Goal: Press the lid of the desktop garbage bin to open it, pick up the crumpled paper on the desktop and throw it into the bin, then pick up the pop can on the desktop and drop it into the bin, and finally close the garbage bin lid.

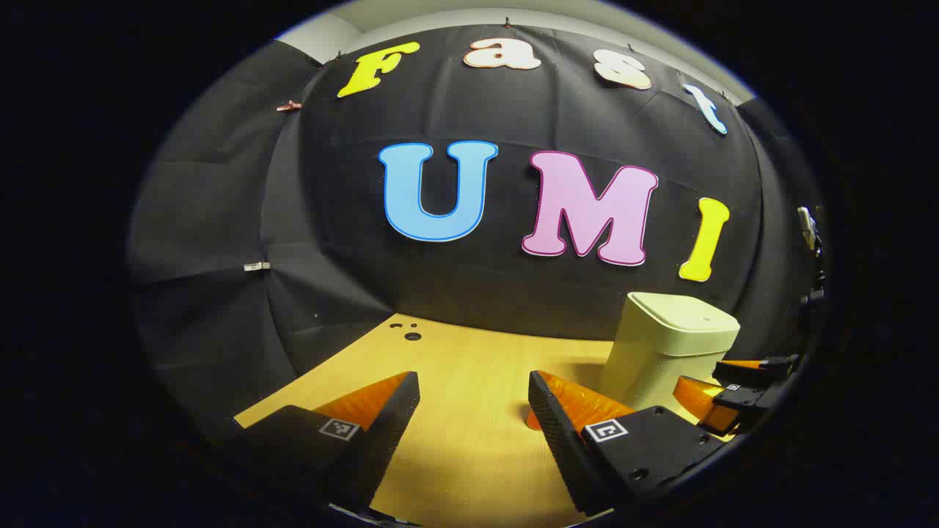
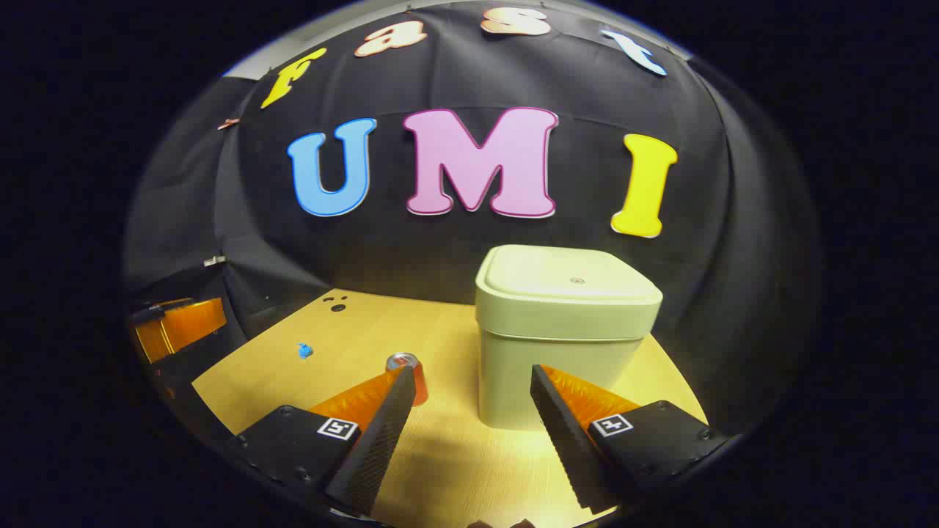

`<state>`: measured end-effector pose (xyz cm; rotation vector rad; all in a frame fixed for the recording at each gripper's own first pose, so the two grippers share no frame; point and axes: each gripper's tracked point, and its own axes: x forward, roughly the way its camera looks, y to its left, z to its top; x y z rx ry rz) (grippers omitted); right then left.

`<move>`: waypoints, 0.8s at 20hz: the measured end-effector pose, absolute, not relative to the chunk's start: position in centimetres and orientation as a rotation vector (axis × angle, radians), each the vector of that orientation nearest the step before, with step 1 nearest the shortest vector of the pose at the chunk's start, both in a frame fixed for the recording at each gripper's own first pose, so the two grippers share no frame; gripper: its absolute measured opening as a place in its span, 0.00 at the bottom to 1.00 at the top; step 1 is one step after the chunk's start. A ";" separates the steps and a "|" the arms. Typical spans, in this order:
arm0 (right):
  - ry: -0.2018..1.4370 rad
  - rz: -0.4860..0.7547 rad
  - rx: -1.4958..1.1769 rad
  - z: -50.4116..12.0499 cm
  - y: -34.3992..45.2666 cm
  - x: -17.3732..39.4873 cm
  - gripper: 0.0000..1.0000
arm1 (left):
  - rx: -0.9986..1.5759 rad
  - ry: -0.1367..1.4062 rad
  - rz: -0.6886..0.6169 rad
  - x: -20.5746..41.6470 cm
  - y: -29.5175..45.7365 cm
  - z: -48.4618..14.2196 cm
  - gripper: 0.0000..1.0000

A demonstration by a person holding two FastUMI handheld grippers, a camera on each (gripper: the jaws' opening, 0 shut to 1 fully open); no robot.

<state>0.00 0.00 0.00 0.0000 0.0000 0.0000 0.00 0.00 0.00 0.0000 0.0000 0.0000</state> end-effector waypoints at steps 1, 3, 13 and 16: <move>0.006 0.004 -0.011 -0.4 0.4 0.0 0.99 | 0.023 -0.007 0.006 -0.1 0.4 0.2 0.95; 0.014 -0.006 0.008 -0.6 0.6 -0.3 0.98 | 0.045 -0.014 0.007 -0.2 1.0 0.3 0.95; -0.015 -0.036 0.040 0.5 1.4 -0.2 0.98 | 0.038 -0.015 -0.011 -0.6 2.8 -0.1 0.95; -0.046 -0.046 0.030 1.3 1.3 -0.8 0.98 | 0.049 -0.026 -0.015 -0.8 3.3 -0.4 0.96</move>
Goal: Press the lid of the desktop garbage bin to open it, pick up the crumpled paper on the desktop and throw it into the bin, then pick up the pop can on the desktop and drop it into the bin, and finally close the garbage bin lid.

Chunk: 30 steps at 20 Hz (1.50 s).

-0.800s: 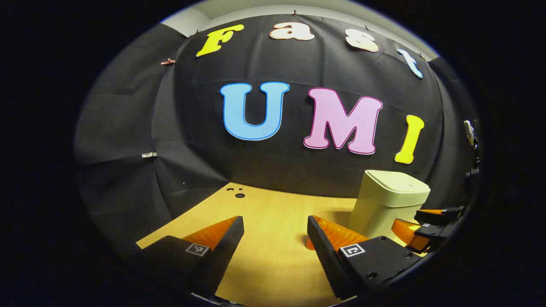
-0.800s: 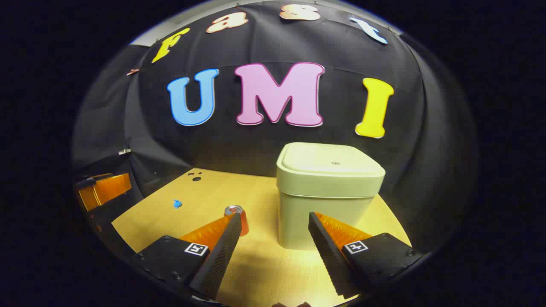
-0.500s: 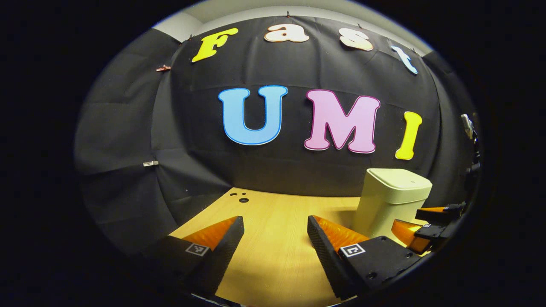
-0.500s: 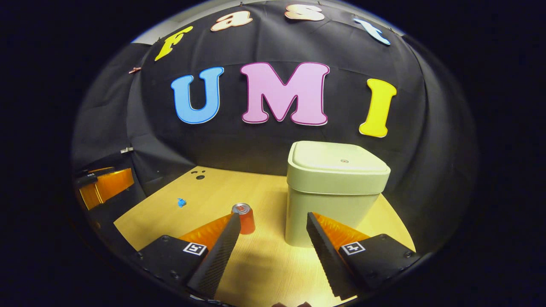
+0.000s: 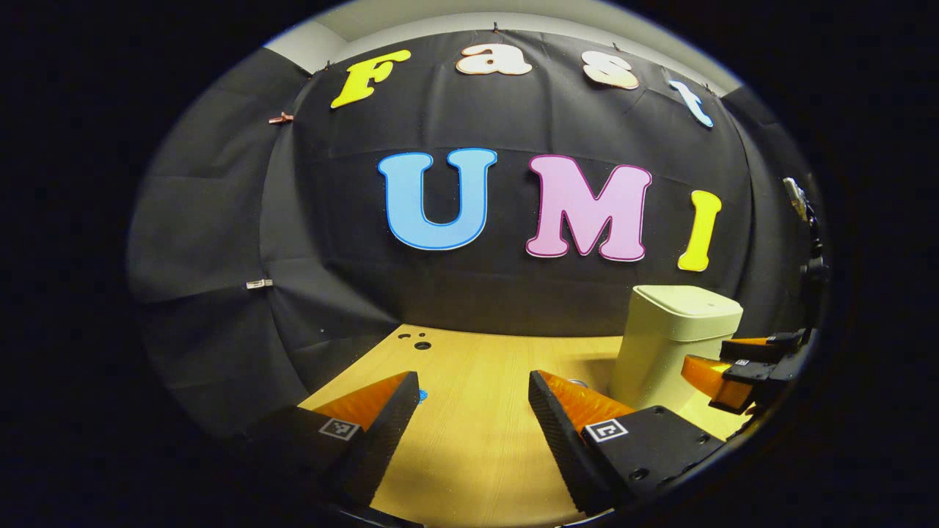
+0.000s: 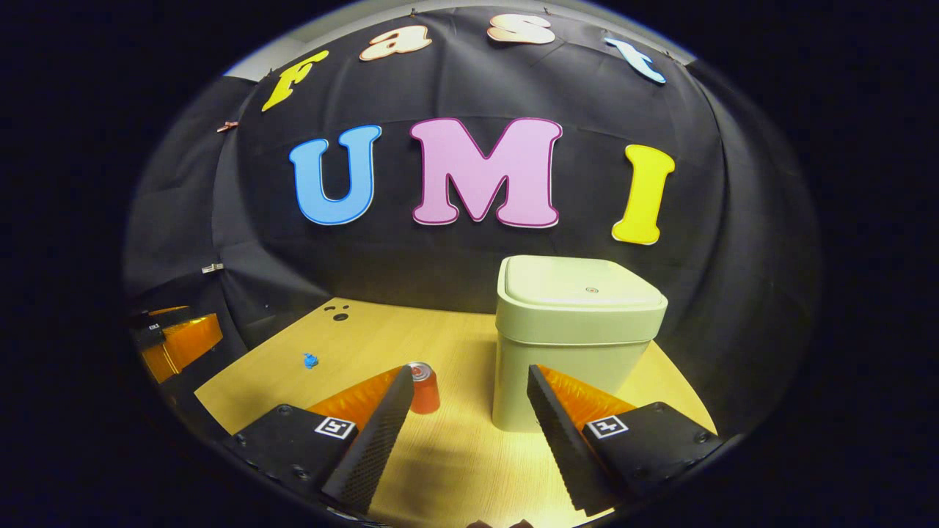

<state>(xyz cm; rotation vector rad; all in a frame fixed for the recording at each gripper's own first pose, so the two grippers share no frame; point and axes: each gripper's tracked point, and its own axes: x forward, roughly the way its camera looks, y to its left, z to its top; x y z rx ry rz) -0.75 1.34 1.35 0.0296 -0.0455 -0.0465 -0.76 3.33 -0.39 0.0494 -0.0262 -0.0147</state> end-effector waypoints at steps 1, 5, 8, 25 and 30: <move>-0.053 -0.049 0.025 1.5 1.3 -0.9 0.98 | 0.056 -0.026 -0.018 -0.8 3.4 -0.5 0.95; -0.075 -0.072 0.026 2.0 0.8 -1.4 0.98 | 0.061 -0.014 -0.036 -0.4 3.7 -1.4 0.95; -0.074 -0.077 0.036 1.8 0.7 -1.8 0.98 | 0.046 0.000 -0.055 0.1 3.3 -2.0 0.96; -0.082 -0.098 0.031 2.9 -0.4 -2.1 0.91 | 0.077 0.050 -0.151 0.8 -0.5 -3.9 0.96; -0.082 -0.087 -0.016 3.7 -0.8 -2.1 0.48 | 0.081 0.048 -0.142 0.9 -0.5 -3.8 0.96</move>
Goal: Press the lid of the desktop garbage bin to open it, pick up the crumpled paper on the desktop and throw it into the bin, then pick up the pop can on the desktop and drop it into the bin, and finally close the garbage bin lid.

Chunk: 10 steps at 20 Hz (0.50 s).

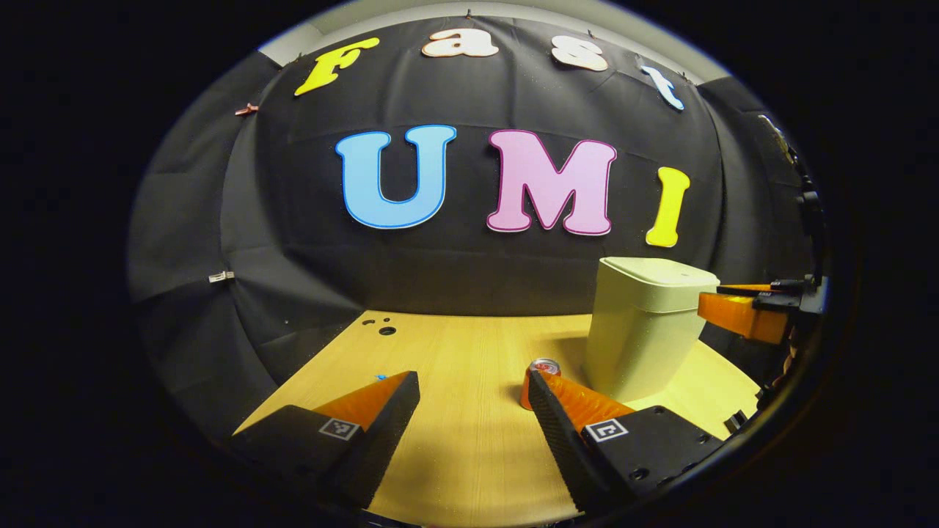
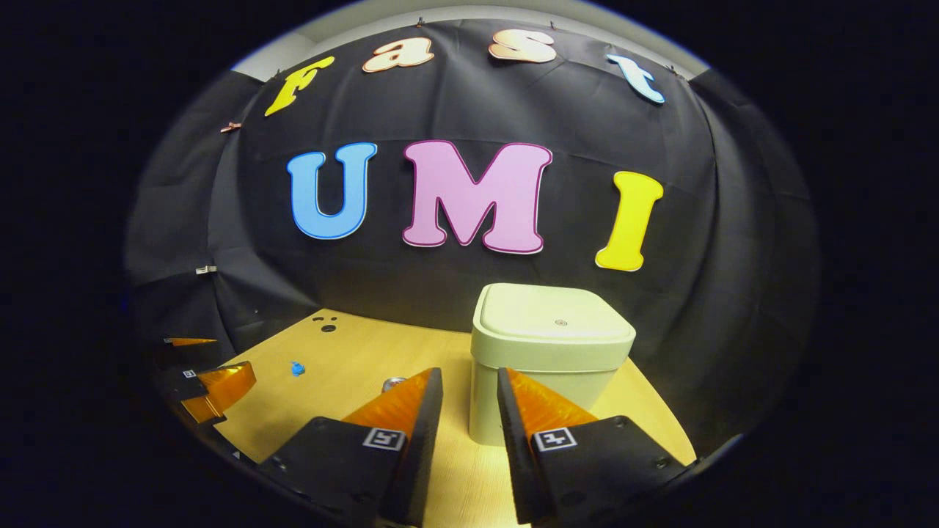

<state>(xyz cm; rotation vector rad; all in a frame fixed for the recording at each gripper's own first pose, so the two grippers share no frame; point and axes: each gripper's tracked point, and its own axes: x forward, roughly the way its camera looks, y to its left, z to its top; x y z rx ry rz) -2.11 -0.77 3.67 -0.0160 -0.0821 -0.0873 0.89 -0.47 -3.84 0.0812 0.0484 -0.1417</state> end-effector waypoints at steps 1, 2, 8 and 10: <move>-0.069 -0.080 -0.014 3.5 -0.7 -1.9 0.45 | 0.076 0.052 -0.142 0.9 -0.5 -4.0 0.96; -0.064 -0.068 -0.005 3.4 -0.6 -1.8 0.34 | 0.072 0.053 -0.140 0.9 -0.5 -4.1 0.96; -0.043 -0.060 0.029 3.3 -0.9 -1.4 0.05 | 0.055 0.071 -0.127 0.7 -0.1 -4.6 0.96; -0.051 -0.032 0.020 3.6 -0.3 -1.8 0.06 | 0.046 0.075 -0.120 0.7 0.1 -4.6 0.95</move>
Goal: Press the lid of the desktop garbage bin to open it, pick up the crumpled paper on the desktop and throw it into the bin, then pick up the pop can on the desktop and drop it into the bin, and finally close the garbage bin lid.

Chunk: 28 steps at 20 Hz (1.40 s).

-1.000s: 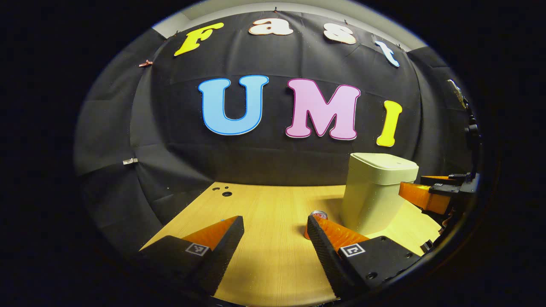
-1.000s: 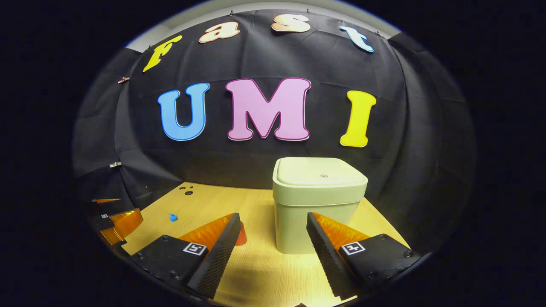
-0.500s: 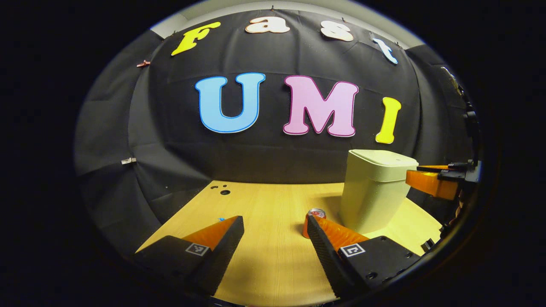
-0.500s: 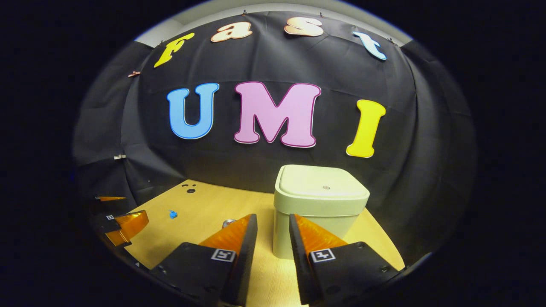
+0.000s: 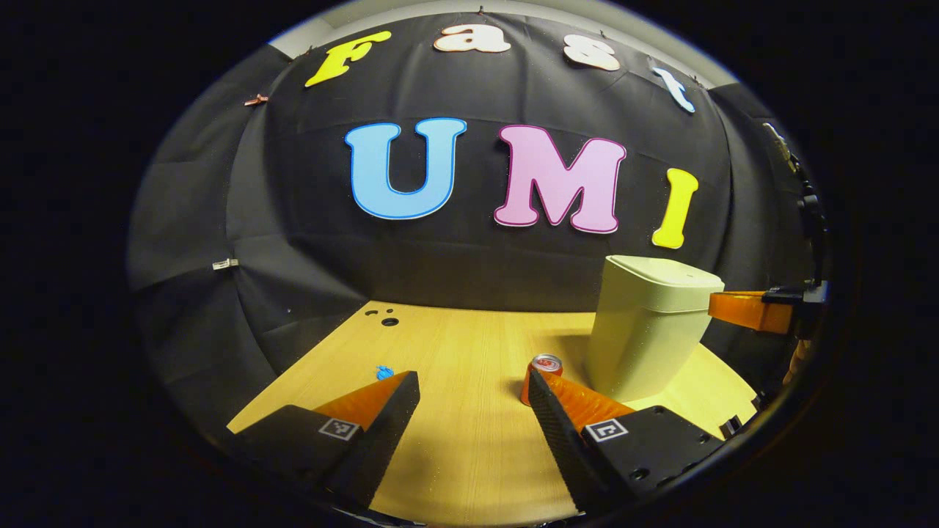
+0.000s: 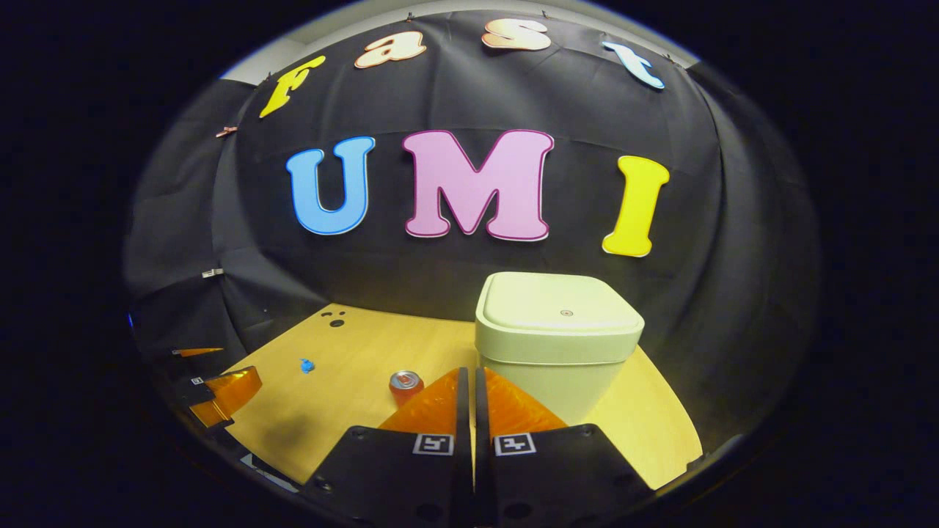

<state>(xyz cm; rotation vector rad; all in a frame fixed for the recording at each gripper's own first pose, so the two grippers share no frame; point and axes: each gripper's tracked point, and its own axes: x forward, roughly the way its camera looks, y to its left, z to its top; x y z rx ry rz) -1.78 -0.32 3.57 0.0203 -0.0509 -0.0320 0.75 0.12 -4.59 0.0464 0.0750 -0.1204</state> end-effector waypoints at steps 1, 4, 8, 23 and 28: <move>-0.055 -0.011 0.026 3.6 -0.1 -2.0 0.05 | 0.042 0.077 -0.118 0.8 0.2 -4.7 0.96; -0.034 -0.017 0.043 3.6 -0.7 -1.7 0.05 | 0.039 0.087 -0.121 0.6 0.0 -5.1 0.96; -0.023 -0.030 0.040 4.6 -1.9 -1.3 0.05 | 0.035 0.086 -0.133 0.4 -0.5 -5.0 0.96; -0.053 -0.169 0.089 9.7 -11.6 5.7 0.05 | 0.018 0.100 0.008 1.4 4.1 -5.6 0.96; -0.029 -0.160 0.071 8.6 -12.3 7.7 0.10 | 0.015 0.103 0.142 1.3 7.7 -5.7 0.96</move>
